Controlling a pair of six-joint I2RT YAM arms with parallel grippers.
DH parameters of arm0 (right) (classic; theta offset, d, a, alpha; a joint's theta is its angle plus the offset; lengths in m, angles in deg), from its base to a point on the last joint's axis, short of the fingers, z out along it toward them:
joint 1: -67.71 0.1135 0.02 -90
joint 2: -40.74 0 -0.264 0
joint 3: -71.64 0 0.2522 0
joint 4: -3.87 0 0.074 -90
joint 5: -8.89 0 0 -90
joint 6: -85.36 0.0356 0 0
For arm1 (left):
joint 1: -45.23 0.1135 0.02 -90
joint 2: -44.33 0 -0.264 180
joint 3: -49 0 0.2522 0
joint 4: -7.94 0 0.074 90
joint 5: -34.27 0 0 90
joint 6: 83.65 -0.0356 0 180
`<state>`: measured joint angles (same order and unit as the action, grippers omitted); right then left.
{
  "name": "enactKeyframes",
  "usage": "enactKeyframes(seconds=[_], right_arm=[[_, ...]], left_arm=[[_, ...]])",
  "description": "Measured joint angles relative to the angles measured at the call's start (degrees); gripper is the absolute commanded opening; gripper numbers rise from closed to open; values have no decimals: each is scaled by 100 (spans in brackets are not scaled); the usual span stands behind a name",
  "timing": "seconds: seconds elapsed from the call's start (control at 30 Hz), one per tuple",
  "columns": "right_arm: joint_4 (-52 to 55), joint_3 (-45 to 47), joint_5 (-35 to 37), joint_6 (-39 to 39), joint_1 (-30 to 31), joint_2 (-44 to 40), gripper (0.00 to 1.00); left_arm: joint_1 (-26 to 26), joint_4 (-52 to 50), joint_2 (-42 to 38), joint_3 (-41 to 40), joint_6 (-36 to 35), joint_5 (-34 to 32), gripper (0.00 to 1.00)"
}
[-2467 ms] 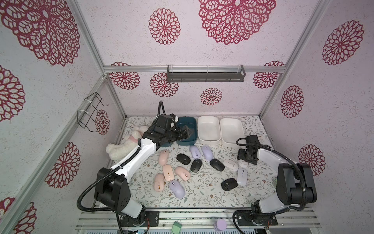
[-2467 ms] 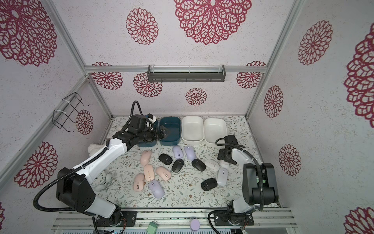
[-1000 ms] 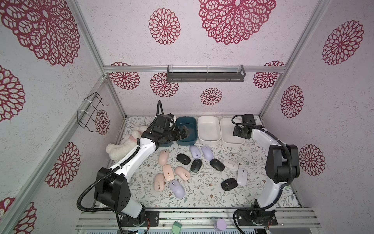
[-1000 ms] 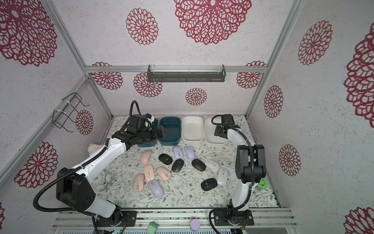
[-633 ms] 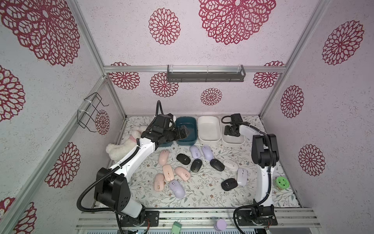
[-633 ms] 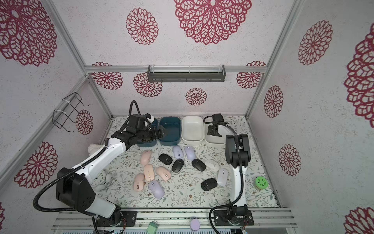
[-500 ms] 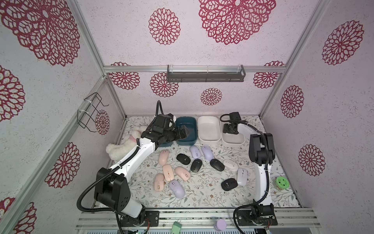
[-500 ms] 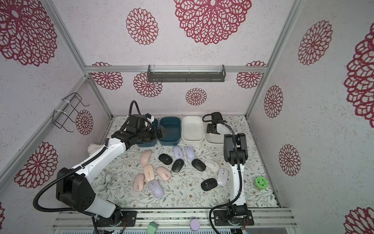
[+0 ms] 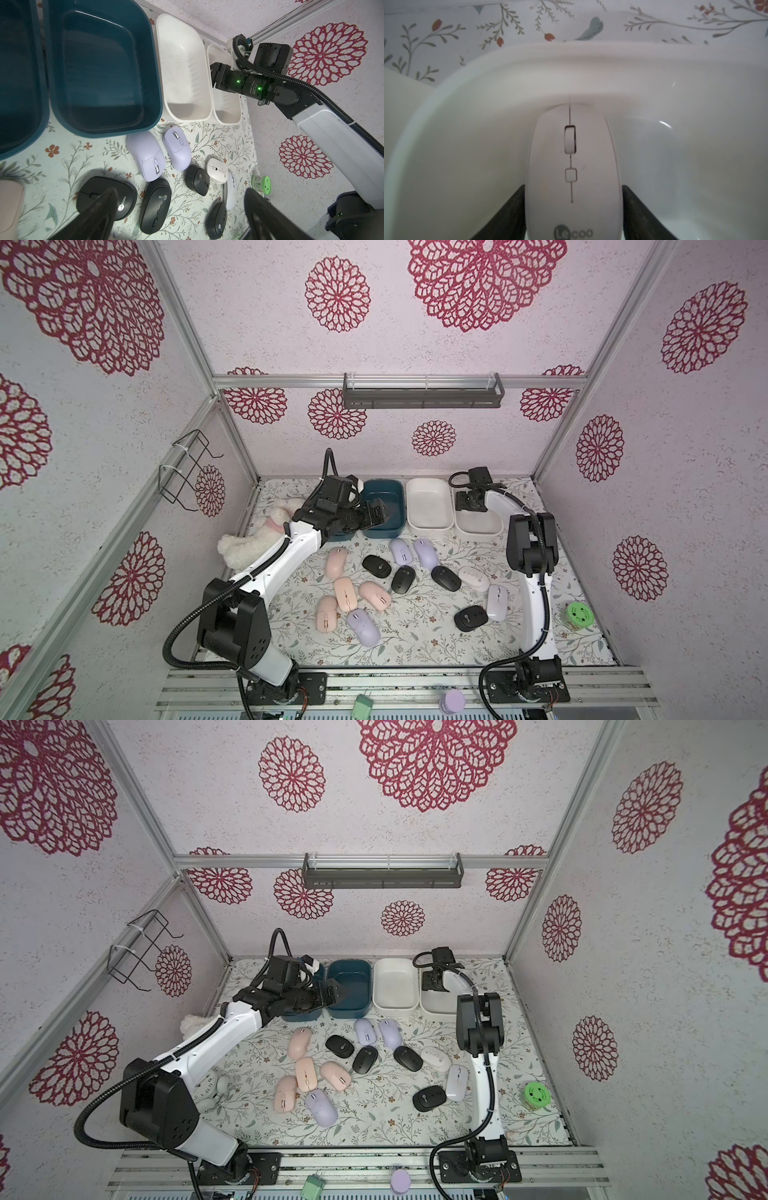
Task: Place the mice by color into the storage box
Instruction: Place the mouse in the storage box, then adjust the mouse at the center of the board.
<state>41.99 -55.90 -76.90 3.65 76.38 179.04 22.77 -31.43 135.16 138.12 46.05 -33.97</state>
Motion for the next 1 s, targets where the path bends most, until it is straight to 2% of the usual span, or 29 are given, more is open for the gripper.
enactKeyframes(seconds=[0.43,0.57,0.67,0.77,0.9,1.0], right_arm=[[35,31,24,-260,50,-127,72],[133,262,52,-251,55,-612,72],[166,625,136,-153,76,-1320,72],[4,1419,254,127,109,-2328,71],[-295,3235,553,643,238,-3947,74],[-280,4577,699,863,439,-4828,78]], left_arm=[[0,0,155,0,57,133,97],[0,0,155,0,63,168,97],[-2,2,155,0,66,177,97],[-44,9,155,0,70,177,97],[-199,96,212,4,101,284,98],[-435,111,348,28,105,385,98]])
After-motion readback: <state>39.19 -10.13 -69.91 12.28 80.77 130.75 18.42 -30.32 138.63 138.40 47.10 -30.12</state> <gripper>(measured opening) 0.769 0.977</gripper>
